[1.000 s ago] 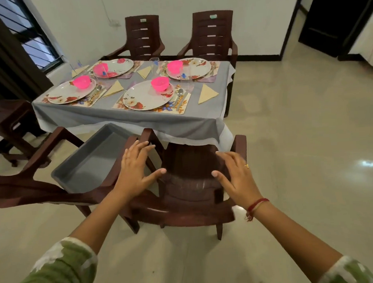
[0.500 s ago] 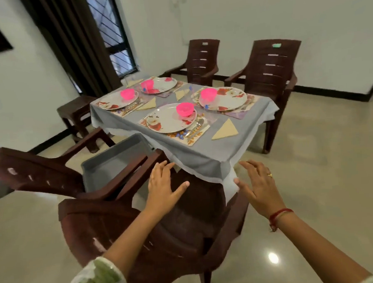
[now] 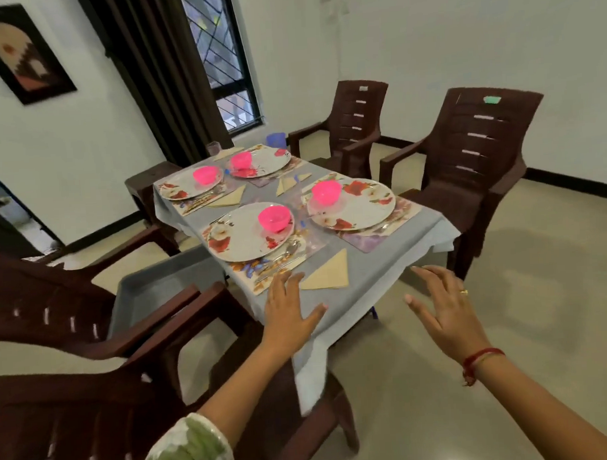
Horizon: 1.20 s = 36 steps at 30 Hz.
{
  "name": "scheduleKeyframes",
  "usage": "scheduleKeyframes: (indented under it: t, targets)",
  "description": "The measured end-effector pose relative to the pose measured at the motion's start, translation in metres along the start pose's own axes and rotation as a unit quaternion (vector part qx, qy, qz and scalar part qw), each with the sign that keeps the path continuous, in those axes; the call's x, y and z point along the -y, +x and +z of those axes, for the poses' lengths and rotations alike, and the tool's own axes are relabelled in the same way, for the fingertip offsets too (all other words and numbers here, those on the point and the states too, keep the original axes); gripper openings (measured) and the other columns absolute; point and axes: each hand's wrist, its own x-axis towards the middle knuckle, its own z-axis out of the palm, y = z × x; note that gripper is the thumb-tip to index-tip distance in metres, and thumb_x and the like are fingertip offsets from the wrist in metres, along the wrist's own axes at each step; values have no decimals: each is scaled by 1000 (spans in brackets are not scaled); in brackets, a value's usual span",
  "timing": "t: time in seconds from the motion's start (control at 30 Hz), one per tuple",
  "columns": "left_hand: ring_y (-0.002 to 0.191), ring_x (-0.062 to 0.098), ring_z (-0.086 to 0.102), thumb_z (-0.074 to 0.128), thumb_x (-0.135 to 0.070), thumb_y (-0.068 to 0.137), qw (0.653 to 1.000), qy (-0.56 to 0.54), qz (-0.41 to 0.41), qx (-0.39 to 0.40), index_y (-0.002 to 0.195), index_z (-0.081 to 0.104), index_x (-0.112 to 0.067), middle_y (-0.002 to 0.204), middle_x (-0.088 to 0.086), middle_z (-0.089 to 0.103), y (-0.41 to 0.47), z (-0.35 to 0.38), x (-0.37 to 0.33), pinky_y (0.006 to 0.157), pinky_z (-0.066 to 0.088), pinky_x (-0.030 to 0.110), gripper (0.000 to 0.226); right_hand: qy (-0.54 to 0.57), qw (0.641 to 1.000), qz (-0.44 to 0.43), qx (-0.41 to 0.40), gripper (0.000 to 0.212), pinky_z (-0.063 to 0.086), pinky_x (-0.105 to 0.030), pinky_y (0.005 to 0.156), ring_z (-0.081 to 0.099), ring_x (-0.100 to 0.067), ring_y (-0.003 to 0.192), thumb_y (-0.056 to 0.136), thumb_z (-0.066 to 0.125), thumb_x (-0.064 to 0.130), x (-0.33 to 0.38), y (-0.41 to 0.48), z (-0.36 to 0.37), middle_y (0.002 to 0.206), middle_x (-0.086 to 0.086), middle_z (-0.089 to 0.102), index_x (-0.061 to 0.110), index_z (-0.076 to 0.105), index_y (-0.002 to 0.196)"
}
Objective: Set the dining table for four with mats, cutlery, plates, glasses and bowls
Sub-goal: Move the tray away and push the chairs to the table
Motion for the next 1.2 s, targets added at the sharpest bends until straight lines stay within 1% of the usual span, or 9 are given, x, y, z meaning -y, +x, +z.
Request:
scheduleKeyframes:
  t: [0.13,0.23,0.47,0.57,0.73,0.83,0.97,1.07,1.2]
  targets:
    - [140,29,20,36,-72,72,999,-15,-19,-26,140,36,-18,148,9,26,48,56,-69,113,22,45,87,9,1000,-19,19,69,40,-41,96,36,-14,118,88,27,68,-81,46,-36,131,-2,41,19,46,133]
    - [140,29,18,34,-73,68,998,-22,-41,-46,140,36,-17,148,11,25,81,96,-132,113,19,43,91,6,999,-36,24,74,41,-42,97,39,-20,119,87,24,71,-150,82,-77,131,-5,43,18,47,133]
    - [139,23,19,34,-73,71,996,-31,-75,-44,143,32,-20,148,6,26,142,187,-249,112,23,42,89,-7,997,-49,56,72,39,-38,97,42,-23,121,87,25,69,-295,154,-152,131,-5,43,19,49,133]
    - [139,24,20,43,-68,78,994,-28,-91,-46,144,29,-23,150,5,24,178,227,-284,113,23,44,81,-6,996,-60,61,75,36,-36,98,40,-21,124,86,22,72,-351,187,-162,134,-4,42,21,46,136]
    - [140,24,17,57,-54,86,994,-45,-88,-37,145,26,-23,151,3,18,266,298,-347,113,23,45,73,-15,995,-68,70,75,35,-34,100,38,-19,125,86,20,73,-457,262,-184,134,-2,41,23,44,136]
    - [137,24,23,56,-61,81,995,-39,-82,-30,143,30,-21,147,5,26,332,335,-378,110,29,44,77,-21,995,-65,80,77,35,-32,101,38,-17,123,86,19,74,-525,318,-213,133,-2,41,22,44,137]
    - [132,25,30,63,-51,82,995,-23,-93,-39,139,37,-19,140,7,34,413,372,-417,107,30,43,71,-59,992,-65,93,73,39,-37,101,40,-19,121,86,21,72,-611,393,-253,132,-3,42,24,43,137]
    - [136,28,27,61,-58,81,995,-30,-95,-29,140,36,-20,141,7,33,469,400,-446,110,29,46,74,-67,993,-41,84,74,41,-39,100,40,-20,121,85,23,71,-664,444,-265,134,-4,41,24,42,137]
    - [138,31,22,58,-62,77,990,-59,-118,-40,139,37,-20,142,7,32,549,447,-491,110,28,52,77,-55,994,-40,87,83,40,-36,99,40,-19,121,81,17,77,-733,514,-263,135,-5,41,22,42,138]
